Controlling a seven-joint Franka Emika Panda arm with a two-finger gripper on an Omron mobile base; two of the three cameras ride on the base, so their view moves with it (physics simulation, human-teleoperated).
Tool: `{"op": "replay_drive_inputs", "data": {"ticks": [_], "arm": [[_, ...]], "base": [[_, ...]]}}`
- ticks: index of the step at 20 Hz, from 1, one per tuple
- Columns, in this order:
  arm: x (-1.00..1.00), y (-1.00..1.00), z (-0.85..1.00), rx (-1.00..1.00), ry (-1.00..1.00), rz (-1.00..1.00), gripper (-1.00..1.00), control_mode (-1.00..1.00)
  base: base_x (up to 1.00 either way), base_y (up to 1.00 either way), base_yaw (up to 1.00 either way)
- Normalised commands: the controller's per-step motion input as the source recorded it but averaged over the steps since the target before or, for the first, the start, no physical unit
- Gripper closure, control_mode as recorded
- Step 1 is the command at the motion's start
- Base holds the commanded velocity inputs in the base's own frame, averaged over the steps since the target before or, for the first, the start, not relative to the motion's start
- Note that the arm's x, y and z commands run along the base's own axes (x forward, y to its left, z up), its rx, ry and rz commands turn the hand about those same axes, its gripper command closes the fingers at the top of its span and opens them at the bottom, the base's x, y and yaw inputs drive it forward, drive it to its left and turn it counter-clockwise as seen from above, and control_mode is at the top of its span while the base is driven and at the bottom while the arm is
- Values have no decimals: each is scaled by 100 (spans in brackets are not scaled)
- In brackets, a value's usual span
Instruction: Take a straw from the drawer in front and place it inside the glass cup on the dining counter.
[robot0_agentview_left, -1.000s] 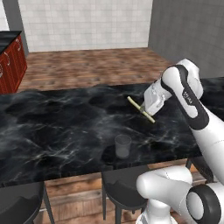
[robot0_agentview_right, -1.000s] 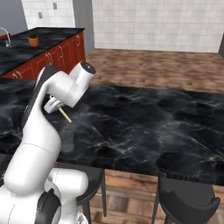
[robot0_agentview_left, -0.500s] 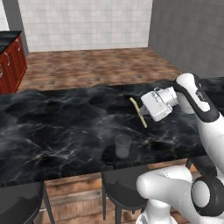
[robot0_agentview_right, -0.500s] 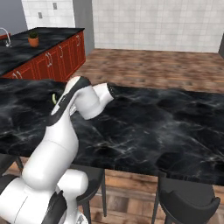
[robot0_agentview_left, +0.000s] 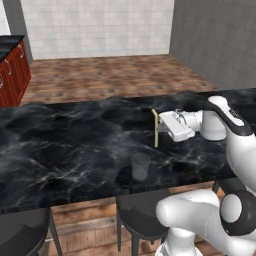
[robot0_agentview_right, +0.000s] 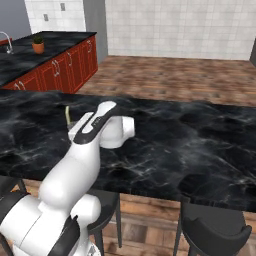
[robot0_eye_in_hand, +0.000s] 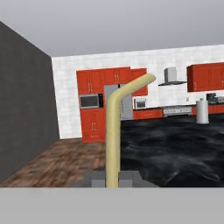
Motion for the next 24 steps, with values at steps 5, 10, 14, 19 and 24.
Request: {"op": "replay_drive_inputs", "data": {"ticks": [5,10,14,19,24], "arm": [[23,0,-1,6,0,0,100,-100],[17,0,0,-9,9,0,100,-100],[15,0,-1,-16,20,0,100,-100],[2,4,-23,-5,20,4,100,-100],[0,2,-41,0,8,10,100,-100]], "base": [[0,0,0],[0,0,0],[0,0,0],[0,0,0],[0,0,0]]}}
